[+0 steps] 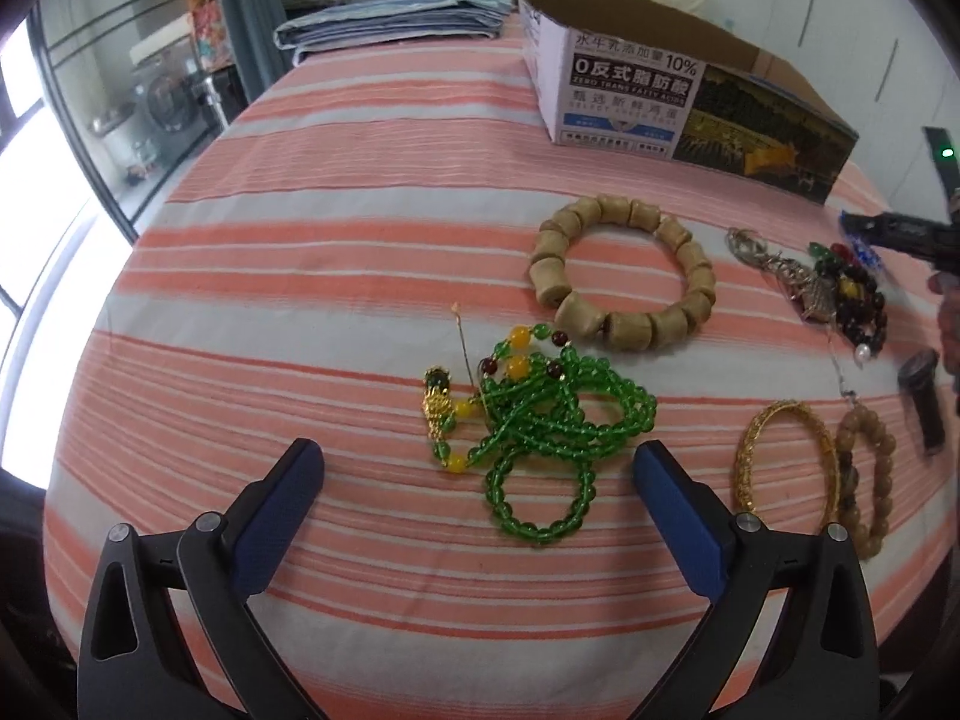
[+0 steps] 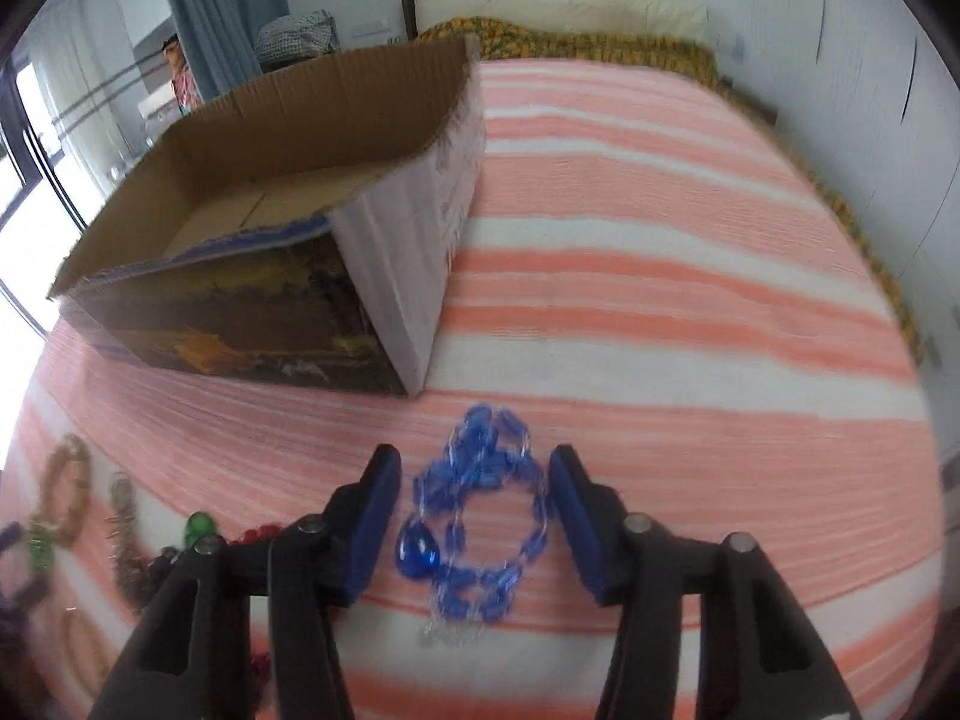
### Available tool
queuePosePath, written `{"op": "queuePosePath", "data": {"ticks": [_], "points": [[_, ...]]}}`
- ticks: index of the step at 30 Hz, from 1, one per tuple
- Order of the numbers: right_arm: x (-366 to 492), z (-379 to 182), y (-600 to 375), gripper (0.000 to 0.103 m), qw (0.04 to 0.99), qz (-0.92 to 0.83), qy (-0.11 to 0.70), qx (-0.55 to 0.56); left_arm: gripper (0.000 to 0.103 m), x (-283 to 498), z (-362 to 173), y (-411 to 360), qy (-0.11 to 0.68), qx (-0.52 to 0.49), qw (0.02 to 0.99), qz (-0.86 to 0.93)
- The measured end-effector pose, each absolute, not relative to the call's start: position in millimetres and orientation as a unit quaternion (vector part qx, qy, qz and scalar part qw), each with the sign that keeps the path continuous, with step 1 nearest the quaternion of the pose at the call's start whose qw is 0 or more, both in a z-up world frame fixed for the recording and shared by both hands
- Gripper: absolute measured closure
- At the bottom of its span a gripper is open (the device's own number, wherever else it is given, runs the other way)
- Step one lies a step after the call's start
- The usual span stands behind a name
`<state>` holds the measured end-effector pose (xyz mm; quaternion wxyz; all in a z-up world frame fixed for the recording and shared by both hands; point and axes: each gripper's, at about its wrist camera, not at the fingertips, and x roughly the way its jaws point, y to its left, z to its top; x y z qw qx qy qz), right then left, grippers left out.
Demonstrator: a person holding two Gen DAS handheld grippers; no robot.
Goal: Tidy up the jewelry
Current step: 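Grasp the green bead necklace with the left tool while the right tool grasps the blue bracelet, then lower both held pieces into the cardboard box and open both tools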
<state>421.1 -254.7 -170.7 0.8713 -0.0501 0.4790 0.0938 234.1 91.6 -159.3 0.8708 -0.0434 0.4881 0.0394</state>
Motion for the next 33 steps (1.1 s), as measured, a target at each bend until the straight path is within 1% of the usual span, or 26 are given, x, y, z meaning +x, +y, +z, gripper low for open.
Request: {"op": "queuePosePath", "data": {"ticks": [1,2,3,4,5,6,7,9,10,16,23,29,33], "points": [[420,-170,-253,0.085,0.87,0.093,0.481,-0.052,0.003,234,-158,93,0.485,-0.05,0.873,0.031],[418,-169,-253,0.087,0.868,0.097,0.484,-0.046,0.006,235,-156,94,0.483,-0.053,0.874,0.023],[415,-167,-253,0.09,0.868,0.097,0.484,-0.049,0.017,235,-155,94,0.481,-0.052,0.875,0.016],[410,-164,-252,0.09,0.869,0.098,0.481,-0.056,0.024,235,-154,91,0.479,-0.043,0.877,0.011],[407,-159,-252,0.091,0.869,0.102,0.48,-0.059,0.029,236,-153,88,0.477,-0.033,0.879,0.005],[401,-154,-255,0.092,0.87,0.106,0.477,-0.057,0.044,237,-152,86,0.473,-0.025,0.881,0.001],[397,-149,-255,0.092,0.871,0.111,0.476,-0.053,0.063,237,-150,84,0.469,-0.02,0.883,-0.003],[388,-136,-260,0.092,0.87,0.125,0.474,-0.043,0.083,238,-149,84,0.467,-0.022,0.884,-0.019],[383,-129,-263,0.092,0.87,0.133,0.473,-0.039,0.086,238,-147,85,0.467,-0.031,0.883,-0.032],[356,-91,-273,0.092,0.867,0.173,0.466,0.004,0.088,227,-128,89,0.455,-0.042,0.887,-0.068],[342,-59,-268,0.092,0.863,0.212,0.457,0.029,0.088,228,-70,89,0.422,-0.05,0.899,-0.102],[346,-24,-236,0.092,0.869,0.247,0.428,0.022,0.088,263,-18,85,0.397,-0.07,0.908,-0.115],[370,2,-209,0.092,0.88,0.256,0.401,0.014,0.088,303,5,82,0.386,-0.078,0.913,-0.108]]}}
